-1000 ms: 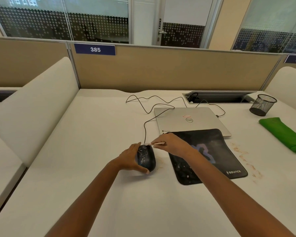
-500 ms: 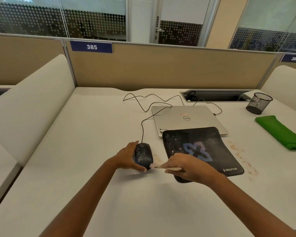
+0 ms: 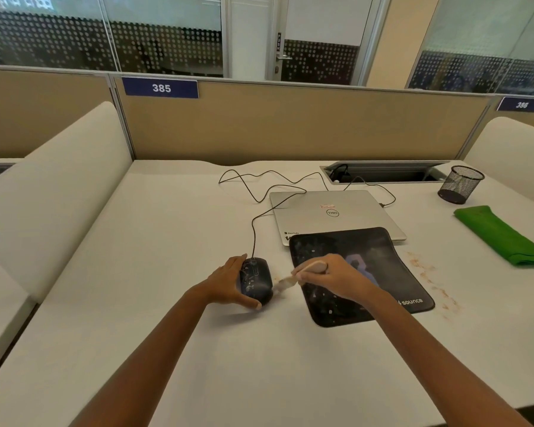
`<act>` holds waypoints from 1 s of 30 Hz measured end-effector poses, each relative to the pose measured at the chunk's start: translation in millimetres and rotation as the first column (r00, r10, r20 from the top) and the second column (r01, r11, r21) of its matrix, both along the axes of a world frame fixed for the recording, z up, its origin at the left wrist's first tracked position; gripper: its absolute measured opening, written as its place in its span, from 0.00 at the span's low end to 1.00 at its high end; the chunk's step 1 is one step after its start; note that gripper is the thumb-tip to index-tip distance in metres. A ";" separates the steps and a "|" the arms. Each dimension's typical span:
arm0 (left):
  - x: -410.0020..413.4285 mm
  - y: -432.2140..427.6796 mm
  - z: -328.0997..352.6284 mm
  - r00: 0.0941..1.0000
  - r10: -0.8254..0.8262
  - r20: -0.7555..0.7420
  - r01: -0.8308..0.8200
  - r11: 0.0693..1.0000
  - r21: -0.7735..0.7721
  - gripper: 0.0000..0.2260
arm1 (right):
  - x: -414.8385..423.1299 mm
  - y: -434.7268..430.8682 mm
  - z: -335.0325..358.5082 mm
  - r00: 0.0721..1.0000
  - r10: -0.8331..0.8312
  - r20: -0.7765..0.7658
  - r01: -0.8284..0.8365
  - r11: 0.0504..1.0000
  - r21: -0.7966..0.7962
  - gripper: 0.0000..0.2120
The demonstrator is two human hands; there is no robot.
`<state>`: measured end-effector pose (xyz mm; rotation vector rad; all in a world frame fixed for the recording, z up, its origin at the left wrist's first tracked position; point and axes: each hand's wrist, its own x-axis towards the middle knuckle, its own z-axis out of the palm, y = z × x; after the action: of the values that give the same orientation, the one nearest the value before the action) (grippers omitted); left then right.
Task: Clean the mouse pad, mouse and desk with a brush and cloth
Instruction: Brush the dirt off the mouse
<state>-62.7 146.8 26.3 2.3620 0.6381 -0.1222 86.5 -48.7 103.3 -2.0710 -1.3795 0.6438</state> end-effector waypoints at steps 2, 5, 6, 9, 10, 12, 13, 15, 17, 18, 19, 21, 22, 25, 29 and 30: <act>0.1 0.1 -0.3 1.000 0.001 0.000 -0.001 1.000 -0.004 0.52 | 6.9 7.5 -2.6 0.998 -0.061 0.025 0.060 0.997 0.056 0.12; 0.4 -0.2 -0.1 1.000 0.000 -0.003 0.000 1.000 -0.002 0.52 | 8.6 26.7 -8.9 0.993 -0.093 0.070 0.084 0.989 0.123 0.14; 0.4 -0.3 0.2 1.000 0.001 -0.003 -0.001 1.000 -0.001 0.52 | 7.5 33.9 -11.5 0.990 -0.087 0.107 0.075 0.990 0.116 0.14; 0.4 -0.6 0.9 1.000 0.001 -0.003 -0.001 1.000 0.000 0.51 | 1.9 52.9 -18.0 0.978 -0.032 0.205 0.020 0.998 0.060 0.15; 0.4 -0.6 1.1 1.000 0.003 -0.002 -0.003 1.000 -0.003 0.51 | 0.2 57.0 -19.2 0.974 -0.011 0.226 0.004 1.000 0.031 0.15; 0.4 -0.5 1.2 1.000 0.005 -0.004 -0.005 1.000 -0.012 0.51 | -2.6 60.5 -19.2 0.957 0.048 0.288 -0.045 0.999 -0.017 0.16; 0.4 -0.1 1.1 1.000 0.006 -0.005 -0.006 1.000 -0.015 0.52 | -4.0 60.0 -18.6 0.942 0.084 0.326 -0.080 0.996 -0.027 0.16; 0.6 0.4 0.6 1.000 0.006 -0.005 -0.006 1.000 -0.020 0.52 | -7.1 54.6 -16.5 0.914 0.147 0.379 -0.148 0.989 -0.026 0.16; 0.6 0.5 -0.1 1.000 0.006 -0.003 -0.006 1.000 -0.029 0.53 | -11.9 45.0 -13.9 0.890 0.196 0.413 -0.200 0.979 -0.034 0.16; 0.7 0.7 -0.4 1.000 0.005 -0.003 -0.005 0.999 -0.031 0.53 | -14.4 39.2 -13.1 0.873 0.221 0.436 -0.225 0.973 -0.041 0.16; 0.6 0.9 -0.8 1.000 0.004 -0.005 -0.004 0.999 -0.034 0.53 | -17.0 32.8 -13.0 0.854 0.245 0.459 -0.252 0.967 -0.048 0.15; 0.8 1.4 -1.0 1.000 0.000 -0.009 -0.001 0.999 -0.038 0.53 | -21.3 19.3 -12.6 0.816 0.299 0.495 -0.309 0.949 -0.064 0.15; 1.0 1.9 -1.0 1.000 -0.001 -0.012 0.000 0.999 -0.041 0.53 | -22.9 12.9 -11.8 0.796 0.328 0.509 -0.336 0.938 -0.078 0.16; 1.3 3.1 -1.1 1.000 -0.004 -0.019 0.003 0.999 -0.049 0.53 | -25.1 0.7 -5.1 0.757 0.401 0.516 -0.400 0.909 -0.118 0.16; 1.7 4.6 -1.6 1.000 0.001 -0.026 -0.003 0.998 -0.063 0.53 | -23.3 6.1 8.9 0.772 0.363 0.522 -0.395 0.917 -0.054 0.15; 1.8 4.9 -1.7 1.000 0.003 -0.029 -0.005 0.998 -0.066 0.53 | -23.6 10.6 10.3 0.778 0.339 0.529 -0.377 0.925 -0.038 0.15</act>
<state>-60.9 151.7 24.6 2.2991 0.6426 -0.1735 62.8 -38.1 113.6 -2.0224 -2.1144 0.1479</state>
